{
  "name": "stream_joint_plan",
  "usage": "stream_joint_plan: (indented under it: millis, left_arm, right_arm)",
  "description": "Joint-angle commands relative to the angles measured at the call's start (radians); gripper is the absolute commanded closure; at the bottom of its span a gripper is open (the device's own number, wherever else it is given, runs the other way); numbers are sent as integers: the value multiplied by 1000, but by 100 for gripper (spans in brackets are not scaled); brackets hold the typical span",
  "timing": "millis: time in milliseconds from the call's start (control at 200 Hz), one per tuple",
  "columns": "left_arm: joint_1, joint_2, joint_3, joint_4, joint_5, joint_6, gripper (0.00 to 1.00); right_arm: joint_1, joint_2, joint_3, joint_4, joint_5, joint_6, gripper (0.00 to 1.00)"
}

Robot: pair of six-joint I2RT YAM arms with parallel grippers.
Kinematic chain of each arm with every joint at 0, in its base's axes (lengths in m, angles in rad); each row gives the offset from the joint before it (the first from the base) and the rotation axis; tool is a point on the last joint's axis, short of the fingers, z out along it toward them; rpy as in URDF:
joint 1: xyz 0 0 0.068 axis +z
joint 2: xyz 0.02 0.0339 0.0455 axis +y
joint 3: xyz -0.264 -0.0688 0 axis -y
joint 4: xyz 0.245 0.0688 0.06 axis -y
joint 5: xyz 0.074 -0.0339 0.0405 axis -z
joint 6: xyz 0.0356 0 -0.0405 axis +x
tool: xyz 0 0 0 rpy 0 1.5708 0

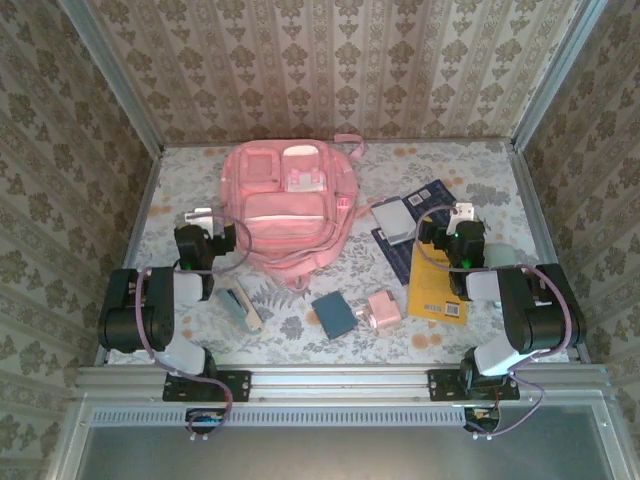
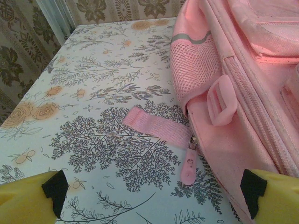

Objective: Pack the student bag

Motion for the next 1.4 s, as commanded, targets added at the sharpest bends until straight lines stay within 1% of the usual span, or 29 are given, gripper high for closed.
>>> stream_joint_plan:
  millis: [0, 1140, 1240, 1340, 1390]
  left_arm:
    - [-6, -11, -5, 18, 2, 9, 0]
    - [-6, -12, -6, 18, 2, 10, 0]
    - [-6, -11, -5, 18, 2, 10, 0]
    - [-6, -11, -5, 18, 2, 10, 0]
    - [-6, -12, -5, 18, 2, 10, 0]
  right_arm:
    - [3, -8, 2, -4, -15, -15, 0]
    - [-1, -9, 0, -2, -21, -14, 0]
    - [-1, -14, -17, 22, -39, -21, 0]
    - [-1, -21, -62, 98, -36, -21, 0]
    - [-1, -20, -59, 96, -43, -23, 0]
